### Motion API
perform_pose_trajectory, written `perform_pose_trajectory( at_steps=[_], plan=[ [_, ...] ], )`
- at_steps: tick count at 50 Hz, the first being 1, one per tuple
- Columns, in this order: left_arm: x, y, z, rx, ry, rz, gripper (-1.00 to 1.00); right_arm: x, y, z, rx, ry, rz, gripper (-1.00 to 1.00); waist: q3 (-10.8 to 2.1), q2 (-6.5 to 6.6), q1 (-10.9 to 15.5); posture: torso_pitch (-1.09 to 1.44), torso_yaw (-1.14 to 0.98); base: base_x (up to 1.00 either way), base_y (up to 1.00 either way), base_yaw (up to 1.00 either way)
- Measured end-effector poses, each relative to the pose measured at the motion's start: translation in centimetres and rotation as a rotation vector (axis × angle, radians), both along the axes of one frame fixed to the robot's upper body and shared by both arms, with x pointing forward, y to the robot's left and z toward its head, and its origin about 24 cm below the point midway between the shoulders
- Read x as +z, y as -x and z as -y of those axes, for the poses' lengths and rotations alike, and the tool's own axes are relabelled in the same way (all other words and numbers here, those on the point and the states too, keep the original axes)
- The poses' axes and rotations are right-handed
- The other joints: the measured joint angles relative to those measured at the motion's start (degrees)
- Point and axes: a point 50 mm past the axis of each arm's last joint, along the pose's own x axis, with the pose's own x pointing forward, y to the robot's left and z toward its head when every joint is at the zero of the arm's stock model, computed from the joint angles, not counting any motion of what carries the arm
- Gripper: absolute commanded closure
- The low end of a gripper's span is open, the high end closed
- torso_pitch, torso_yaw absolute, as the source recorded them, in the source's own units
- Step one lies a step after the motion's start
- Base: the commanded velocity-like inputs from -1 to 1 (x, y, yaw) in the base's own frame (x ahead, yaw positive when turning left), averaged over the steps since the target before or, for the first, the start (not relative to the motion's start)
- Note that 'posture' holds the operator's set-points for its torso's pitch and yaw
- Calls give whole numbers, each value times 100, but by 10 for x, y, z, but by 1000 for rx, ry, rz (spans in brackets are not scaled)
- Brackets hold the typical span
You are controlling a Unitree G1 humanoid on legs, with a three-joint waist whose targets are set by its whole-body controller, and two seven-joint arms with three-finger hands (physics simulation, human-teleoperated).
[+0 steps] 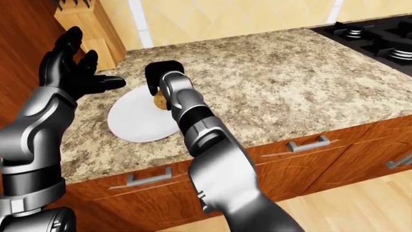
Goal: Place the potato on the rack of the oven.
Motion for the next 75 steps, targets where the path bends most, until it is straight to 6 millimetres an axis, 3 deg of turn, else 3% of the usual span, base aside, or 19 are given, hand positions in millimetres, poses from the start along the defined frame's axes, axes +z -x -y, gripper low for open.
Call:
perform_pose_trajectory(
  at_steps=[9, 15, 33, 46, 53, 62, 75],
  plan=[
    [-1, 0, 0, -1, 0, -4, -100, 11, -1, 1, -3, 5, 9, 73, 29, -4, -9, 0, 0, 0, 0, 0],
    [0, 0, 0, -1, 0, 0, -100, 20, -1, 1, -3, 3, 24, 100, 30, -6, -9, 0, 0, 0, 0, 0],
    [0, 0, -1, 0, 0, 1, -100, 49, -4, 10, -23, -2, 58, 100, 56, -9, -2, 0, 0, 0, 0, 0],
    [9, 6, 0, -3, 0, 24, -100, 91, -5, 26, -41, -53, 94, 100, 71, -26, -7, 0, 0, 0, 0, 0],
    [9, 6, 2, -4, -3, 20, -100, 107, -7, 43, -70, -81, 86, 100, 79, -43, -4, 0, 0, 0, 0, 0],
    [9, 5, 2, -3, -5, 16, -100, 112, -10, 59, -104, -133, 33, 100, 98, -62, -6, 0, 0, 0, 0, 0],
    [12, 7, 0, 5, -4, 25, -100, 137, -10, 98, -190, -135, 66, 100, 107, -89, -5, 0, 0, 0, 0, 0]
  ],
)
